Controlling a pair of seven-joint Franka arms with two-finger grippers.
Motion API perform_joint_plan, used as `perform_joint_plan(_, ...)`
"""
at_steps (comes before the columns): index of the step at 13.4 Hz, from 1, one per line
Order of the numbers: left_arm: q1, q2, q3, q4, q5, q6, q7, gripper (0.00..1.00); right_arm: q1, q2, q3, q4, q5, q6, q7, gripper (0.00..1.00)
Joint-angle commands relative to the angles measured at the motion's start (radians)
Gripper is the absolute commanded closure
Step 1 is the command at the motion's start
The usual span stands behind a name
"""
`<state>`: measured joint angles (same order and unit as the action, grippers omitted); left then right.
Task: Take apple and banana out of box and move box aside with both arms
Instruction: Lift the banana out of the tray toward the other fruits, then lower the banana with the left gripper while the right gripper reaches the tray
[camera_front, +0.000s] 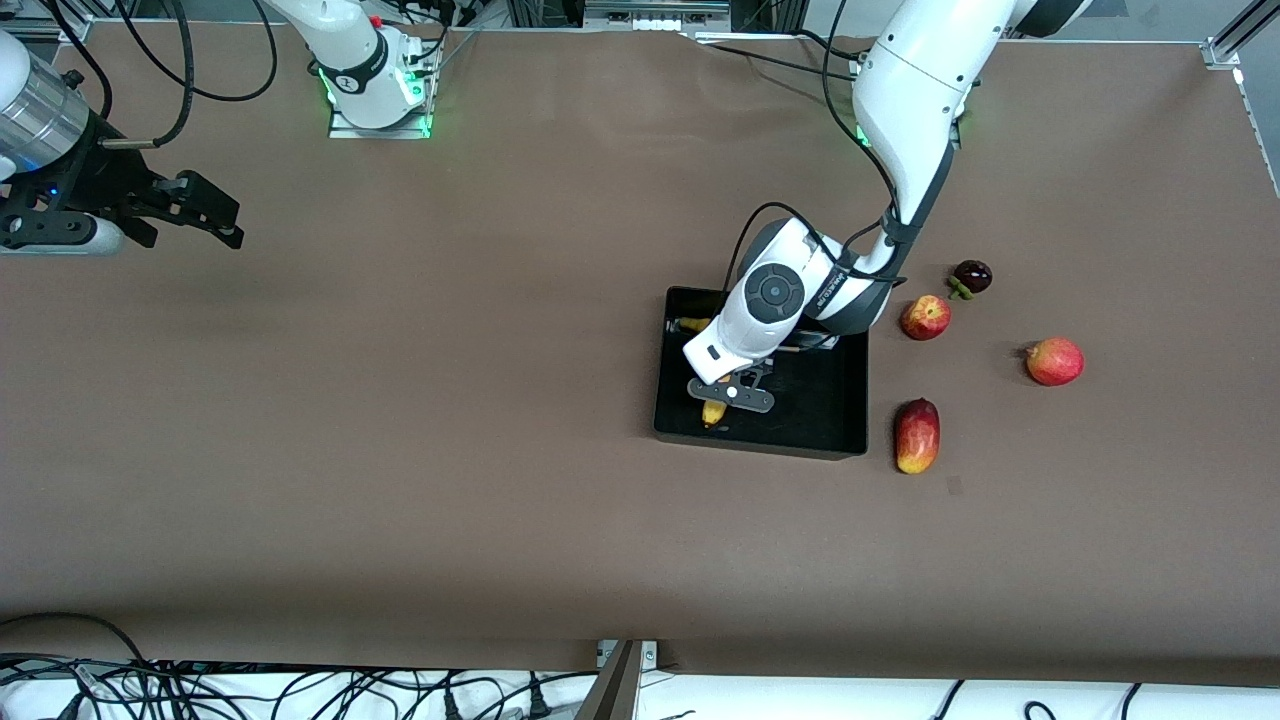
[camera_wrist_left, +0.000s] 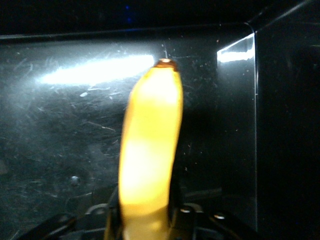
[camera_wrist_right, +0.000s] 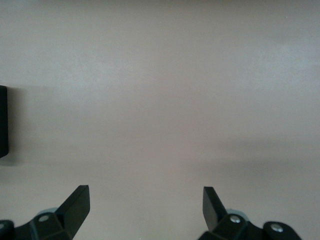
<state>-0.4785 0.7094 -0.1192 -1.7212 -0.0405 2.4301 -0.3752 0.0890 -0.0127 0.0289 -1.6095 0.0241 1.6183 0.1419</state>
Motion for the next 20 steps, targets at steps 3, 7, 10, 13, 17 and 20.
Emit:
perform_joint_plan(3,0.024,-0.076,0.001,0.018,0.008,-0.123,-0.014,1.00,-0.009,0.011,0.006,0.016,-0.004,0.005,-0.010,0.00)
perform_joint_plan(7,0.053,-0.136,-0.004,0.110,0.005,-0.337,-0.021,1.00,-0.009,0.011,0.008,0.016,-0.003,0.011,-0.001,0.00)
perform_joint_plan(10,0.134,-0.215,0.007,0.154,0.011,-0.451,-0.018,1.00,-0.009,0.045,0.009,0.017,0.025,0.060,-0.013,0.00)
perform_joint_plan(13,0.295,-0.268,0.016,0.132,0.021,-0.496,0.107,1.00,0.007,0.042,0.017,0.013,0.057,0.048,-0.013,0.00)
perform_joint_plan(17,0.538,-0.260,0.018,0.118,0.021,-0.488,0.497,1.00,0.104,0.081,0.017,0.011,0.040,0.043,-0.018,0.00)
perform_joint_plan(20,0.651,-0.228,0.019,0.052,0.022,-0.442,0.614,1.00,0.196,0.152,0.016,0.014,0.042,0.002,-0.013,0.00)
